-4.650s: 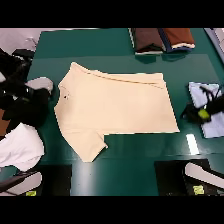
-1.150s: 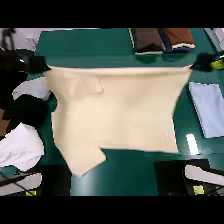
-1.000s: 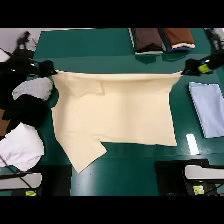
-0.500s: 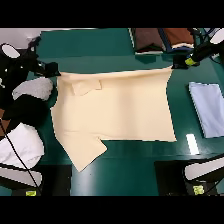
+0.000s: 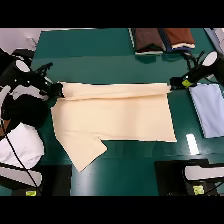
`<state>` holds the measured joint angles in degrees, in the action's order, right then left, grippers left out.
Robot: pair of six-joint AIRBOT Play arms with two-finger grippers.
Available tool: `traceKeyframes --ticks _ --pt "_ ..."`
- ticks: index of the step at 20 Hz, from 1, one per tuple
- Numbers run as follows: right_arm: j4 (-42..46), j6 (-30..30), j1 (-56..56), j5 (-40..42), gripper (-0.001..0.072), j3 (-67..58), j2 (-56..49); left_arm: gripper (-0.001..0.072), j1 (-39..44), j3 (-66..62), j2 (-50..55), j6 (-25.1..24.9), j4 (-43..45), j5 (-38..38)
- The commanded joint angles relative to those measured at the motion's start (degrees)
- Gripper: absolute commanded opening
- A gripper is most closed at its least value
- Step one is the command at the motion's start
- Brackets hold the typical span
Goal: Fold the shirts.
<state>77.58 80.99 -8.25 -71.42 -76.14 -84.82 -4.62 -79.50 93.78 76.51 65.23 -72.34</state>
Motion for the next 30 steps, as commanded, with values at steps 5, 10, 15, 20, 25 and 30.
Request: traceKeyframes --ticks 5,10,15,20,25,30 --pt "-5.66 -0.07 -1.07 0.63 0.0343 3.02 2.27 0.0479 -0.07 1.81 -3.13 2.97 0.46 -1.57" --pt "-7.08 -3.34 -5.77 -5.27 0.0342 9.73 9.99 0.0479 -0.07 7.58 -18.99 3.23 8.22 -2.93" --pt "-7.08 -5.09 -15.74 -7.21 0.0510 32.00 21.66 0.0479 -0.04 27.02 -35.60 6.73 7.93 -3.28" --pt "-7.52 -5.60 -21.79 -7.85 0.0503 44.89 25.31 0.0479 -0.04 35.26 -41.03 8.96 7.37 -3.23" --pt "-7.61 -5.57 -16.28 -5.60 0.0442 48.70 25.29 0.0479 -0.04 35.47 -41.11 8.98 6.12 -1.09" --pt "-7.08 -5.64 -9.20 -3.85 0.0013 47.89 25.35 0.0479 -0.07 35.47 -41.46 8.63 8.90 -3.28"
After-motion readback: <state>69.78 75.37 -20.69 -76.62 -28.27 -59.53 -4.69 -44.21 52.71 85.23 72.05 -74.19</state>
